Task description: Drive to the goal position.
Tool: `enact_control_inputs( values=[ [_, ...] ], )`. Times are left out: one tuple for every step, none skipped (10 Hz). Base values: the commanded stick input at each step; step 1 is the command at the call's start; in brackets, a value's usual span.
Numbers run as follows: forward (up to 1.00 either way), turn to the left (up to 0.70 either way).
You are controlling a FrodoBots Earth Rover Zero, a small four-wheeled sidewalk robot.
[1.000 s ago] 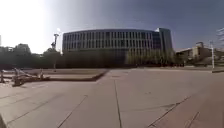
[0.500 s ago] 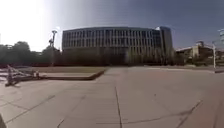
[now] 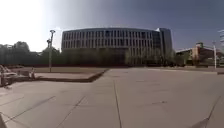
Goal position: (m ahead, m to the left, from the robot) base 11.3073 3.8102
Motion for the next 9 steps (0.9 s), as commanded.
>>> enact_control_inputs(
  values=[
    [0.58,0.04],
    [0.58,0.04],
    [0.58,0.04],
    [0.58,0.04],
    [0.58,0.04],
    [0.58,0.04],
    [0.58,0.04],
    [0.58,0.04],
    [0.58,0.04]
  ],
)
